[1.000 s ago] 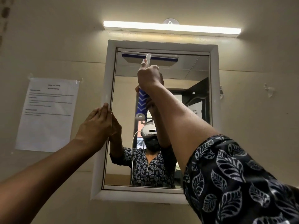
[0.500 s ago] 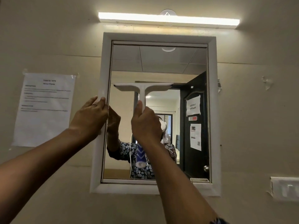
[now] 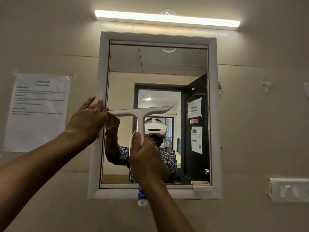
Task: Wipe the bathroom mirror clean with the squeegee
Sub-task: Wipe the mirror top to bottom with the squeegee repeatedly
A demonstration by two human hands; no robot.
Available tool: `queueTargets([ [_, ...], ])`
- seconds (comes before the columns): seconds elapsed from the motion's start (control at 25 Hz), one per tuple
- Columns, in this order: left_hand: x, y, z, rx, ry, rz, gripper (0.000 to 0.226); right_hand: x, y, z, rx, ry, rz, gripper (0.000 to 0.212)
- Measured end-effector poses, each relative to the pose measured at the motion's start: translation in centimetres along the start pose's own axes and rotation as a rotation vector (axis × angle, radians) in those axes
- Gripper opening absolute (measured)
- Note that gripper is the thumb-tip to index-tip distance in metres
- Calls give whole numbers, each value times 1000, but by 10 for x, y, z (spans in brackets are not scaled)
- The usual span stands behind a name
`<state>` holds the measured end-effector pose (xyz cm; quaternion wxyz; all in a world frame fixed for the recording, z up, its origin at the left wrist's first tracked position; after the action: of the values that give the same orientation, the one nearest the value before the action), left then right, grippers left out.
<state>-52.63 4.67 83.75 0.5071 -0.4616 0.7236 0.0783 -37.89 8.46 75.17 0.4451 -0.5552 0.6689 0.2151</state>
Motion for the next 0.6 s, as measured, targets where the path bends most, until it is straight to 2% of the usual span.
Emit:
queueTargets([
  [0.12, 0, -1, 0, -2, 0, -1, 83, 16, 4, 10, 22, 36, -23, 66],
  [0.24, 0, -2, 1, 0, -5, 12, 84, 37, 9, 17, 34, 50, -38, 54],
  [0.44, 1, -4, 1, 10, -5, 34, 79, 71, 17, 28, 41, 87, -49, 49],
  [0.6, 1, -5, 1, 11, 6, 59, 72, 87, 21, 34, 56, 124, -57, 57],
])
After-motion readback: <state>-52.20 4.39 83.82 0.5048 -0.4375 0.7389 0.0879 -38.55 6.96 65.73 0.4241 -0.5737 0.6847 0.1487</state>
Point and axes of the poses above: each hand's wrist, its own x-axis away from the middle knuckle, its own y-axis out of the palm, z = x × y, the point moved 6 cm from there along -x, towards the middle knuckle, and after that the axes turned 3 degrees about -x, right-handed, at the moved point
